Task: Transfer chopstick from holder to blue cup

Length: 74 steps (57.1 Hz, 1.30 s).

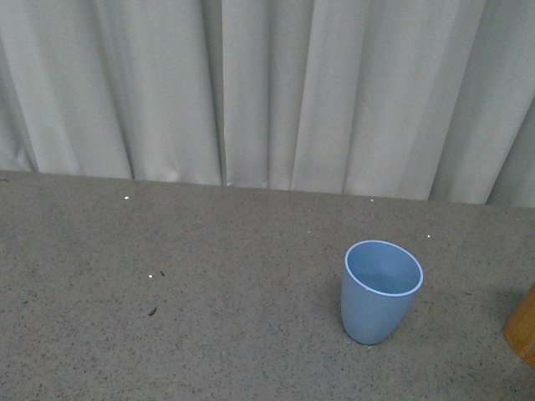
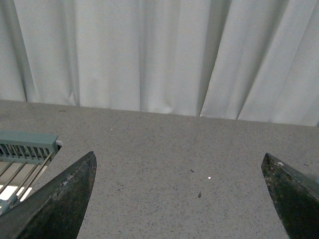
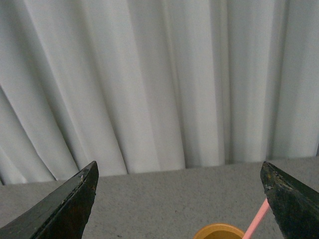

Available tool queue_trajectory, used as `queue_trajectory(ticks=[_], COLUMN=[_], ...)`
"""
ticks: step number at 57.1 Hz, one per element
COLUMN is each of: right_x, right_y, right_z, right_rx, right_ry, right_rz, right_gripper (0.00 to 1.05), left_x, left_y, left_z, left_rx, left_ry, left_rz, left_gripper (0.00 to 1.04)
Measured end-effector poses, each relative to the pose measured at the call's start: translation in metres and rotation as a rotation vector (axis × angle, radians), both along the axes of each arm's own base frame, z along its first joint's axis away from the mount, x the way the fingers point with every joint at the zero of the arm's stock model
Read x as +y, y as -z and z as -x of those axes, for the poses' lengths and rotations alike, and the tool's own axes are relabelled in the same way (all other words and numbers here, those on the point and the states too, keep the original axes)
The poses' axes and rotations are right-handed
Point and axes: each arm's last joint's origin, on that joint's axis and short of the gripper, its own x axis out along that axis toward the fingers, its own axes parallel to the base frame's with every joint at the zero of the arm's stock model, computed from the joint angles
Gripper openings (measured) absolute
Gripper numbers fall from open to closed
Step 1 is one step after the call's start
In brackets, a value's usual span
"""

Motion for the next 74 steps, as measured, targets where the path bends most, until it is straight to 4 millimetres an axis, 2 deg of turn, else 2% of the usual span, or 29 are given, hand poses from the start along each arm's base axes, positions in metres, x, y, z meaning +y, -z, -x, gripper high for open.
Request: queue_trajectory(ticks=[7,13,23,34,46,61,74], right_x=[-0.011,-0.022,-0.034,-0.045,-0.056,-0.061,-0.060], right_y=[0.020,0.024,0.022,0.032,0.037,0.035,0.027], right_z=[-0.038,-0.062,-0.074,-0.080,-0.093,-0.110,-0.131], right_rx=[0.147,0.202,0.230,0.342,0.418,0.455,0.460], right_ry=[0.033,0.084,0.156,0.260,0.297,0.264,0.159], right_rz=[-0.007,0.006,-0.043,-0.150,-0.231,-0.237,-0.181], right_gripper=[0.95,0.95,0.95,0.95,0.95,0.95,0.95], left_x=[0.000,0.000,0.000,0.000,0.000,0.000,0.000], left_y=[0.000,0.000,0.000,0.000,0.000,0.000,0.000], left_z=[0.000,0.000,0.000,0.000,0.000,0.000,0.000], left_rx=[0.000,0.000,0.000,0.000,0.000,0.001,0.001], left_ry=[0.000,0.000,0.001,0.000,0.000,0.000,0.000], left_rz=[0.000,0.000,0.000,0.000,0.000,0.000,0.000], left_gripper=[0.98,0.98,0.98,0.98,0.98,0.98,0.98])
